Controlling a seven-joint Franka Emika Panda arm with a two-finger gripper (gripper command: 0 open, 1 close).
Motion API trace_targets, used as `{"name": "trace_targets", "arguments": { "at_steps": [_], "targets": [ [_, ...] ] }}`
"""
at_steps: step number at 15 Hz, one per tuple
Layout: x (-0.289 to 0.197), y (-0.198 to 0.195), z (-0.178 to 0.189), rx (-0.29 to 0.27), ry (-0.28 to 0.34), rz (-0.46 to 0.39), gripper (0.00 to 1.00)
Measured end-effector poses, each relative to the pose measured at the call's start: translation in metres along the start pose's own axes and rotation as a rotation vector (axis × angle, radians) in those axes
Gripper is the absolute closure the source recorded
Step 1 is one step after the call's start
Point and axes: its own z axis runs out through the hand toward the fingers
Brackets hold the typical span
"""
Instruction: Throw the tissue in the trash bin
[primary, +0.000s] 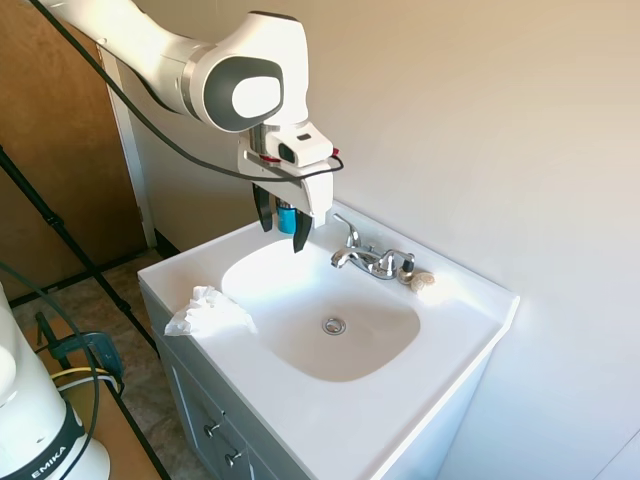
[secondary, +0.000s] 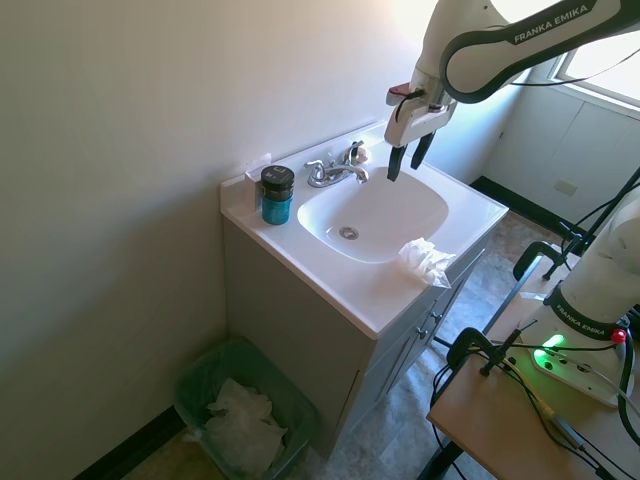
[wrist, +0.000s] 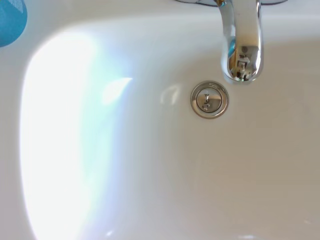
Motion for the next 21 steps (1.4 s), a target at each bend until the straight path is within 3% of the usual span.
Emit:
{"name": "trace_targets", "arguments": {
  "at_steps": [8,12,16,21],
  "targets": [
    [-0.03,0.0,0.005,-0.114,-0.046,-0.068,0.0],
    [-0.079,-0.003,0.035,-0.191,-0.067,-0.103,0.0],
    [-0.107,0.008,0.065,-0.259,-0.077,-0.084,0.0],
    [-0.112,0.01,0.105,-0.29,-0.106,-0.089,0.0]
  ]
}}
